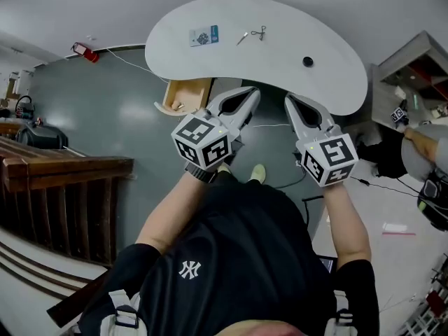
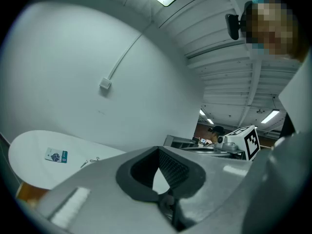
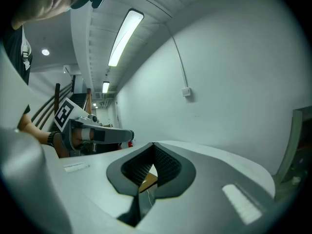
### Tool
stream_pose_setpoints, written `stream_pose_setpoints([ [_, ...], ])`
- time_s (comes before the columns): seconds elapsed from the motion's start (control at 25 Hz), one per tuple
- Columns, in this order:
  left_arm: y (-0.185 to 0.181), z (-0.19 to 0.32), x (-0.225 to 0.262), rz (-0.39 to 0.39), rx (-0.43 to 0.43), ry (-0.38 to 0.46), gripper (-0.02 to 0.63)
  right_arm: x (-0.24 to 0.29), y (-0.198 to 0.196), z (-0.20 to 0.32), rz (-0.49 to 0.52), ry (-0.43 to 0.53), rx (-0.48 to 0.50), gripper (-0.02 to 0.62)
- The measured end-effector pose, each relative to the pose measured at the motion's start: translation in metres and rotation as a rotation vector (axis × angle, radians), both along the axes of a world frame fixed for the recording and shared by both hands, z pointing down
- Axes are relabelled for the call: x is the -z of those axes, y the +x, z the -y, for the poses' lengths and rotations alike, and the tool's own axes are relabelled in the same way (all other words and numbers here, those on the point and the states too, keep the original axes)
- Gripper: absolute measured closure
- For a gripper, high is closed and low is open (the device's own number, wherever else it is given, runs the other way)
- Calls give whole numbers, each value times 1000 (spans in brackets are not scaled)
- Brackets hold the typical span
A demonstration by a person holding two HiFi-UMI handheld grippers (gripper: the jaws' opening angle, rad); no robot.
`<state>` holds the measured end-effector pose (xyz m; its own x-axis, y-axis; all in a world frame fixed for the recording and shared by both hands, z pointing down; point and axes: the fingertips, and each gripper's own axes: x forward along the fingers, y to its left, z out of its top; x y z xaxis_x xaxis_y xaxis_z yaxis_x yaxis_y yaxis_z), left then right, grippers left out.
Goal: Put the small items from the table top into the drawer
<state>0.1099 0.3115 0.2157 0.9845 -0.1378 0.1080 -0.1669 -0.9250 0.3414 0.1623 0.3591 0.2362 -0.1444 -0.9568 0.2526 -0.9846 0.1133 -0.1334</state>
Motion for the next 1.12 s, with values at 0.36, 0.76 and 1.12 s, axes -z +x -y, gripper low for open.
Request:
stream_pose_setpoints([
  [0.36, 18, 7, -2, 1, -11, 3, 605, 9, 30, 5, 83, 91, -70, 571],
  [0.76, 54, 35, -29, 11, -93, -4, 606, -30, 51, 32, 32, 9, -140, 547],
  [1.12, 97, 88, -52, 30, -231, 20, 606, -69, 79, 89, 10, -122, -242, 535],
])
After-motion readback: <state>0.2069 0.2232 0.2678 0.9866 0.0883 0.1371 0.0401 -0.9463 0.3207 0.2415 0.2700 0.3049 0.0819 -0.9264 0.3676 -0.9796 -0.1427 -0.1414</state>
